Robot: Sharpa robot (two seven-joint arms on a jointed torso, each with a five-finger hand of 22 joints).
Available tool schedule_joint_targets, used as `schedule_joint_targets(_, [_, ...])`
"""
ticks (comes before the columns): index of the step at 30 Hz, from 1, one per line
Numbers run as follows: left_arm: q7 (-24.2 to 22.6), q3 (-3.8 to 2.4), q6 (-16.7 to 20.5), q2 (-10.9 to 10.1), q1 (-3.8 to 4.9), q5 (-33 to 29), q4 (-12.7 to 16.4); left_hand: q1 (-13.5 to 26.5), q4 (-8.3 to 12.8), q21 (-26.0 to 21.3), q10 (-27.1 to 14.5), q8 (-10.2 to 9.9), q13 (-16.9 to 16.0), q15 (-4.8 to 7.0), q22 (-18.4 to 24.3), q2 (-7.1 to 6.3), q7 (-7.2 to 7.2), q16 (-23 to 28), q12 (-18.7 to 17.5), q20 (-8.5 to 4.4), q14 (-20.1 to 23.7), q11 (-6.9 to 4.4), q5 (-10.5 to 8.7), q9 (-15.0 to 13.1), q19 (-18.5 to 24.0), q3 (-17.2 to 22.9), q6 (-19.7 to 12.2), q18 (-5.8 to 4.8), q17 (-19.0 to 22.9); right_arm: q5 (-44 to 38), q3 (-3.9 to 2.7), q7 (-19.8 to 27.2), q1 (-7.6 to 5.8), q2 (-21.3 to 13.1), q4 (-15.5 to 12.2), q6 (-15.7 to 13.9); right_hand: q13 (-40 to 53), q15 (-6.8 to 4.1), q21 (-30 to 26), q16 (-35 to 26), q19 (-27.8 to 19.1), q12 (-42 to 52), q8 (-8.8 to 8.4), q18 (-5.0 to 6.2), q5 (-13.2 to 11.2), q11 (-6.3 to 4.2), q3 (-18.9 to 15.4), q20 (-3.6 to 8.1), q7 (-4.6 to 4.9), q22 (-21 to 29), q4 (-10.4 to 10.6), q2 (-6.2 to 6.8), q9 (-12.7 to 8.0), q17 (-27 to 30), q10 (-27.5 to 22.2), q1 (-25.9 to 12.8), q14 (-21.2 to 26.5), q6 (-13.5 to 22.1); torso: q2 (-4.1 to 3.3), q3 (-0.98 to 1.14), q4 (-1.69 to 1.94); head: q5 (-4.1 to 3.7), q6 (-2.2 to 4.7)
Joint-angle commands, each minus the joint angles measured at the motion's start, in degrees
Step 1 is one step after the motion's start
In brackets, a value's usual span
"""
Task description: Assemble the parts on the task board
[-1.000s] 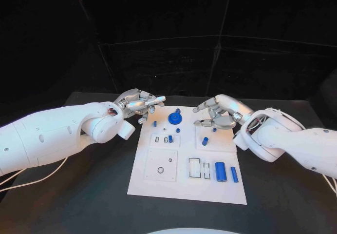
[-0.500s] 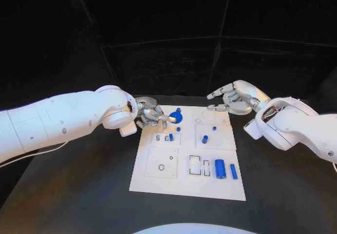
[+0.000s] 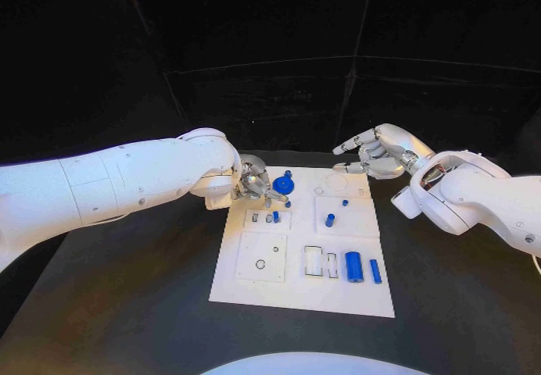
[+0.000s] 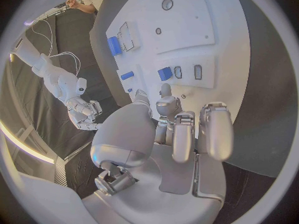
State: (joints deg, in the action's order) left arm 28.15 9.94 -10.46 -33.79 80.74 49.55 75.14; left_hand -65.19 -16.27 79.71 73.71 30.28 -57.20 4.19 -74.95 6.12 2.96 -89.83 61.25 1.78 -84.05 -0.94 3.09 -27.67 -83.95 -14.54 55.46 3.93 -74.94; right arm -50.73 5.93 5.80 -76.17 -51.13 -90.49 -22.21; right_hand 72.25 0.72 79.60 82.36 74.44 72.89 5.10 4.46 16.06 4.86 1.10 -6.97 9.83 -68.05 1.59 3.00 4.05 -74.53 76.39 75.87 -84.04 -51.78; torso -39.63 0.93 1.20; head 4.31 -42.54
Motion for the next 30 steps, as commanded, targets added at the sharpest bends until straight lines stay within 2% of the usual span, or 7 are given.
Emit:
schedule_joint_targets(1, [1.7, 0.2, -2.3, 0.9, 0.12, 1.9, -0.7, -0.2, -0.1, 0.4, 0.5, 0.4, -0.2, 0.47, -0.8, 0.41, 0.14, -0.2, 0.3, -0.38, -6.0, -0.09, -0.26, -0.2, -2.1, -0.4, -0.5, -1.04, -15.1, 0.6, -0.05, -0.2, -0.14, 0.2, 0.1, 0.9, -0.1, -0.23, -0.3, -0.2, -0.4, -0.3, 0.38, 0.43, 0.4, -0.05, -0.3, 0.1, 0.0, 0.1, 0.0, -0.05, 0.0, 0.1, -0.5, 0.2, -2.5, 0.3, -0.07, -0.05, 0.02, 0.01, -0.18])
schedule_joint_targets(10, [2.2, 1.71, -5.1, 3.1, 0.14, 2.5, -3.0, -1.0, 0.2, 0.6, 0.2, 0.9, -0.3, 0.44, -1.1, 0.8, 0.17, -0.2, 0.5, -0.36, -6.0, -0.06, -0.2, -1.0, -2.1, -0.3, -1.0, -1.06, -15.1, 0.5, -0.05, -0.5, -0.14, 0.4, 0.2, 1.0, -0.6, -0.27, -0.8, -0.7, -0.8, -0.6, 0.48, 0.57, 1.7, -0.08, -1.0, 0.14, -0.02, 0.8, 0.0, -0.31, 0.0, 0.9, -0.8, 0.5, -2.4, 0.4, -0.14, -0.12, 0.03, 0.05, -0.53])
schedule_joint_targets(15, [2.4, 2.2, -6.7, 4.1, 0.13, 2.7, -4.2, -1.4, 0.3, 0.6, 0.1, 1.1, -0.2, 0.42, -1.2, 0.84, 0.2, -0.2, 0.5, -0.33, -6.0, -0.03, -0.19, -1.2, -2.1, -0.2, -1.2, -1.07, -15.1, 0.4, -0.05, -0.6, -0.14, 0.5, 0.3, 1.0, -0.7, -0.28, -0.9, -0.8, -0.9, -0.7, 0.49, 0.6, 1.9, -0.08, -1.0, 0.14, -0.02, 0.9, 0.0, -0.35, 0.0, 1.0, -0.8, 0.5, -2.3, 0.4, -0.12, -0.12, 0.04, 0.13, -0.78])
schedule_joint_targets(30, [2.6, 2.49, -7.6, 5.5, 0.06, 2.7, -5.7, -1.7, 0.4, 0.8, 0.1, 1.3, -0.4, 0.4, -1.5, 0.95, 0.21, -0.2, 0.6, -0.31, -6.0, -0.02, -0.19, -1.5, -2.1, -0.1, -1.4, -1.12, -15.1, 0.4, -0.05, -1.0, -0.14, 0.9, 0.6, 1.0, -0.7, -0.29, -0.9, -0.9, -0.9, -0.7, 0.52, 0.61, 2.1, -0.08, -1.2, 0.15, -0.03, 1.0, 0.1, -0.44, 0.0, 1.1, -0.8, 0.5, -2.3, 0.4, -0.05, -0.04, 0.08, 0.12, -1.19])
